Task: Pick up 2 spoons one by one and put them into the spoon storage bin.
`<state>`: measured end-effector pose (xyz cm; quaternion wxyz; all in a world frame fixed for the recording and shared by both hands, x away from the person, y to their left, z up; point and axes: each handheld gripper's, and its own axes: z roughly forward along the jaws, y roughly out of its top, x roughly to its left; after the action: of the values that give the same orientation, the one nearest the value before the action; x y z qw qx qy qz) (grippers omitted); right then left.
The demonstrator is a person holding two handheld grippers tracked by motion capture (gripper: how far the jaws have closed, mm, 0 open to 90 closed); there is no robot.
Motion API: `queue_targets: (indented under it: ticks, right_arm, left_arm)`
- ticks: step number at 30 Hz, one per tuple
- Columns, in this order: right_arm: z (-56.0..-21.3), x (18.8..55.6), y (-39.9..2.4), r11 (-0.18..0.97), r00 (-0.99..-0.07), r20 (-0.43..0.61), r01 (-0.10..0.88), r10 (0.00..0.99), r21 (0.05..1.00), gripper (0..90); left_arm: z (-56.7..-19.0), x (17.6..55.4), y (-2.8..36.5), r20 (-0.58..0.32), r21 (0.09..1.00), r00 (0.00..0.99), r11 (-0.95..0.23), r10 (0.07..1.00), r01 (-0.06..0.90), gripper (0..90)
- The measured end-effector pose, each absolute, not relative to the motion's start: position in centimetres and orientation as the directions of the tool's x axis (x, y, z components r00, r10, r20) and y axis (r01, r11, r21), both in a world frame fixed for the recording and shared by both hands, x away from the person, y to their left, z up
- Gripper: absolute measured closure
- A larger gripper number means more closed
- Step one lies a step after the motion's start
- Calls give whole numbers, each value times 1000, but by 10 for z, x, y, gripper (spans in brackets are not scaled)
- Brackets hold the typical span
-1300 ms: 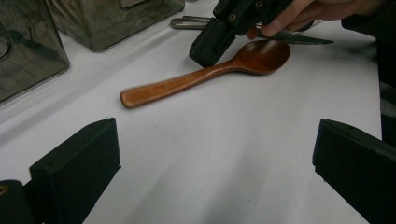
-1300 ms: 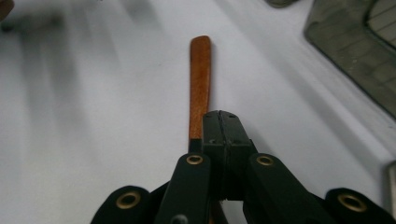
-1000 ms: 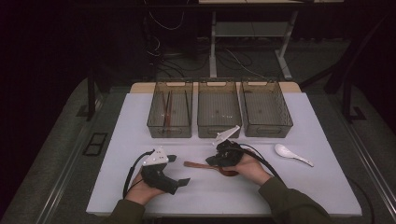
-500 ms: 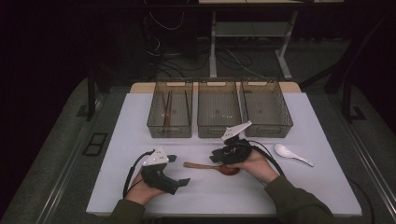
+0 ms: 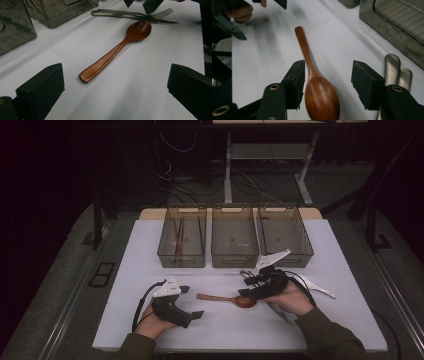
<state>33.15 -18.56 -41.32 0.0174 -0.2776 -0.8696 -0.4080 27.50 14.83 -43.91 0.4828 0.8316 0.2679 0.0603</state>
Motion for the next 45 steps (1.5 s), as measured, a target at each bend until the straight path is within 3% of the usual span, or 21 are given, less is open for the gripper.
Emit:
queue_targets:
  ticks: [14, 28, 37, 45]
  right_arm:
    - [-425, 321, -186, 603, -860, 221, 485, 460, 633, 425]
    - [-437, 318, -177, 684, -881, 184, 458, 437, 567, 478]
    - [-435, 321, -180, 652, -868, 211, 481, 450, 586, 483]
    - [-437, 320, -179, 676, -875, 188, 466, 445, 571, 546]
  left_arm:
    - [-439, 275, 147, -157, 833, 848, -394, 506, 389, 0]
    - [-439, 275, 147, -155, 832, 849, -396, 506, 388, 0]
    - [-439, 275, 147, -155, 832, 850, -397, 504, 387, 0]
    - [-439, 275, 147, -155, 832, 849, -397, 505, 388, 0]
